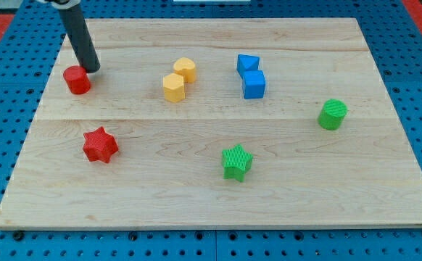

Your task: Push the red star closer to the red circle

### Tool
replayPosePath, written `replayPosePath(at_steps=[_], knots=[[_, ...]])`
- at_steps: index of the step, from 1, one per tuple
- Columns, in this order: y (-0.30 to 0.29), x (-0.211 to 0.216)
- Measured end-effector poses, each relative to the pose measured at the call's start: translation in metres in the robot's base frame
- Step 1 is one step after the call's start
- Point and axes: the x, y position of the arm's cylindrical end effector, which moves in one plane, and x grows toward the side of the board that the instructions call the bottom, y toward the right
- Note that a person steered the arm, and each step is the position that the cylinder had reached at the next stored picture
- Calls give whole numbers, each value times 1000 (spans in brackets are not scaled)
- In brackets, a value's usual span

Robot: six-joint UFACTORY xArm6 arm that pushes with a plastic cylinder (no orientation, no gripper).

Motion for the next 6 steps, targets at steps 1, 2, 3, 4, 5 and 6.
replayPosePath(at_steps=[1,2,3,4,5,6], knots=[[9,16],[69,43],[102,107],[111,134],[131,173],[97,186]])
